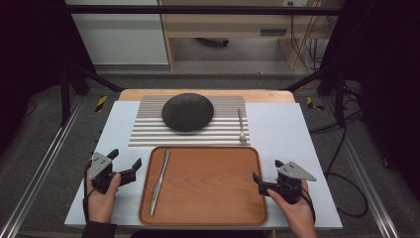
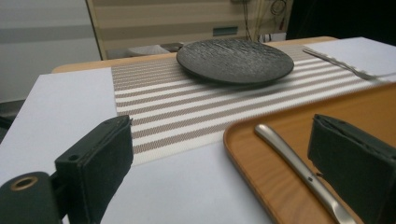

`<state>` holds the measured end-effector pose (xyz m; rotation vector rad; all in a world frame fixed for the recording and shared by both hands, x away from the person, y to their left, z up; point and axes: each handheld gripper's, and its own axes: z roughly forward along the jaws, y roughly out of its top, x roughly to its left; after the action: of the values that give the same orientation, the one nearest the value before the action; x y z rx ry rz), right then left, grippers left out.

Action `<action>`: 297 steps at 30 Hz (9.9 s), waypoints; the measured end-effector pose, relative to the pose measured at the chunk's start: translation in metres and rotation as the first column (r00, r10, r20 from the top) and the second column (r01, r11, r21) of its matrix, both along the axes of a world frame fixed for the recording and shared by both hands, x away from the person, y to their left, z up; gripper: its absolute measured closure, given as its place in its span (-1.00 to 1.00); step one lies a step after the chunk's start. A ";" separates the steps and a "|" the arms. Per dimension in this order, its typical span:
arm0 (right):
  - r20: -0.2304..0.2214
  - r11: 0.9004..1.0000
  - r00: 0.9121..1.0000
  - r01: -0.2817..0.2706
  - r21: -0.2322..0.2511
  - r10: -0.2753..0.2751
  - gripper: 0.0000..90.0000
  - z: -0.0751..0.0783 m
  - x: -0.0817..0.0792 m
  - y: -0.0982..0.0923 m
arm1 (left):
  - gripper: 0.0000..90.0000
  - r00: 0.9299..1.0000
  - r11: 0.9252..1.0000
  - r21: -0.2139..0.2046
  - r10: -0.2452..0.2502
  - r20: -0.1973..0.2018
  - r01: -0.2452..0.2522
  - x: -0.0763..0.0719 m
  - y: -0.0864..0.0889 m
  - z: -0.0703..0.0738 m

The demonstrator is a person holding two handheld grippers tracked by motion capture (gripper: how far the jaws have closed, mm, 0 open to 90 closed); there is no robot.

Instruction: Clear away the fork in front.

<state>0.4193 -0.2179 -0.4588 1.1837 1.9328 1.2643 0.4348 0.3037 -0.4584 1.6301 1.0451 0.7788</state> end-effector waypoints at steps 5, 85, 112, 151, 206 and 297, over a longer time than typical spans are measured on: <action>-0.033 1.000 0.999 -0.018 0.006 0.018 -0.81 0.015 0.029 0.009 | -0.85 1.000 1.000 -0.017 -0.005 0.006 0.005 -0.012 0.013 -0.001; -0.274 0.978 0.954 0.062 -0.201 -0.117 0.41 -0.014 0.219 0.059 | -0.85 1.000 0.996 -0.085 0.011 0.000 -0.011 -0.007 0.025 -0.002; -0.306 0.982 0.948 0.029 -0.184 -0.085 0.82 -0.015 0.220 0.050 | -0.86 1.000 0.997 -0.076 0.004 -0.006 -0.004 -0.006 0.023 -0.003; -0.281 0.986 0.955 0.050 -0.160 -0.094 0.90 -0.017 0.220 0.054 | -0.86 1.000 0.998 -0.057 -0.008 -0.014 0.008 -0.005 0.021 -0.004; -0.036 0.991 0.992 -0.123 -0.053 0.121 0.90 0.006 0.057 0.063 | -0.85 0.974 0.974 0.012 -0.228 0.015 0.228 0.034 -0.080 0.042; 0.117 0.962 0.956 -0.258 -0.091 0.268 0.90 -0.004 -0.003 0.133 | -0.80 0.951 0.949 -0.097 -0.305 -0.051 0.299 0.014 -0.128 0.023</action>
<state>0.4168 -0.0849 -0.4625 0.8049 2.0715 1.3522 0.4489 0.1758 -0.4353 1.6978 0.8347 0.4708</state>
